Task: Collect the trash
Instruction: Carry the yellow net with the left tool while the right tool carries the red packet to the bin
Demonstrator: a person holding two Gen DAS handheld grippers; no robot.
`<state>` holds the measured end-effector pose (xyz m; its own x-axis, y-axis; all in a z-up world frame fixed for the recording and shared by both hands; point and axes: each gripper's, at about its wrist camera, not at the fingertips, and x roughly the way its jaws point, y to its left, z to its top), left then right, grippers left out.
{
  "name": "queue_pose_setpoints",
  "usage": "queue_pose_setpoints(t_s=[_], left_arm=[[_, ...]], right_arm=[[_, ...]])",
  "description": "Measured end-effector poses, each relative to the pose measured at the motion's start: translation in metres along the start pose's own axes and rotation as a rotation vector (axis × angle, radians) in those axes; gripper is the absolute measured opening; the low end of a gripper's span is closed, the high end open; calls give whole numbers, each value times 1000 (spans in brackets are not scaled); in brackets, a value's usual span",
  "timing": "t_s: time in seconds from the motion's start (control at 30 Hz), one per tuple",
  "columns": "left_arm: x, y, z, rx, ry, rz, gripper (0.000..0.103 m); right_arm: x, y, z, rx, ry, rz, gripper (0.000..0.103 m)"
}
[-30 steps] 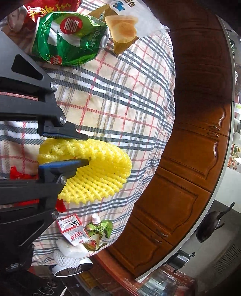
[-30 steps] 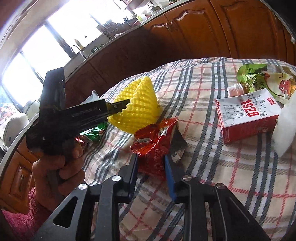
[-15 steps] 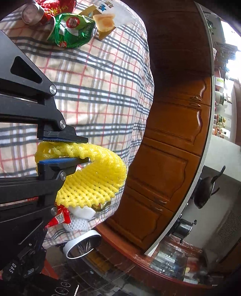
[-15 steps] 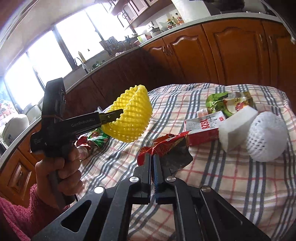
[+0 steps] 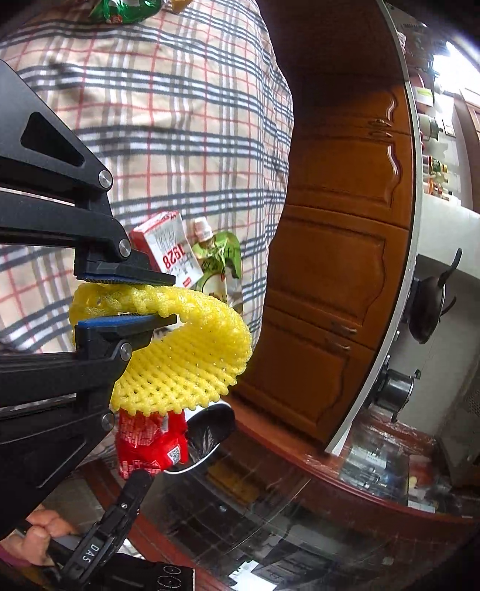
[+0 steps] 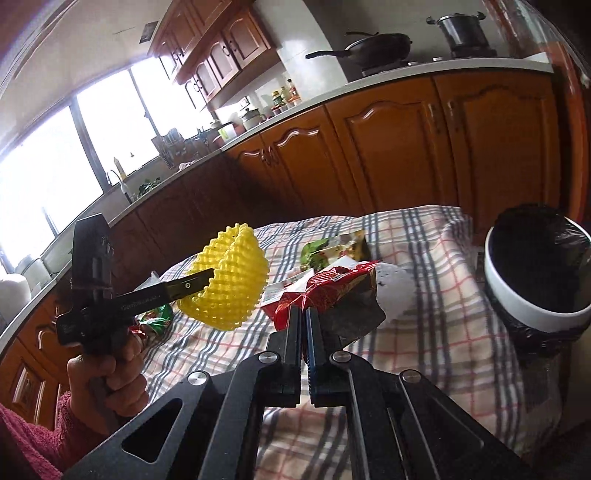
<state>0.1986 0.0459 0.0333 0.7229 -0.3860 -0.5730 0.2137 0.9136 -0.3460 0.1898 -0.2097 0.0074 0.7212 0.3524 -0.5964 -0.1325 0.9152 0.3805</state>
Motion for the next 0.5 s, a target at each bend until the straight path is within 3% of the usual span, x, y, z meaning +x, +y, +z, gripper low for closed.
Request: queue_pose_setpoints(t_s=[0.5], left_arm=[[58,-58,25,112,67,-76,12]], right_arm=[[-45,-69,3,94,-67,-130,2]])
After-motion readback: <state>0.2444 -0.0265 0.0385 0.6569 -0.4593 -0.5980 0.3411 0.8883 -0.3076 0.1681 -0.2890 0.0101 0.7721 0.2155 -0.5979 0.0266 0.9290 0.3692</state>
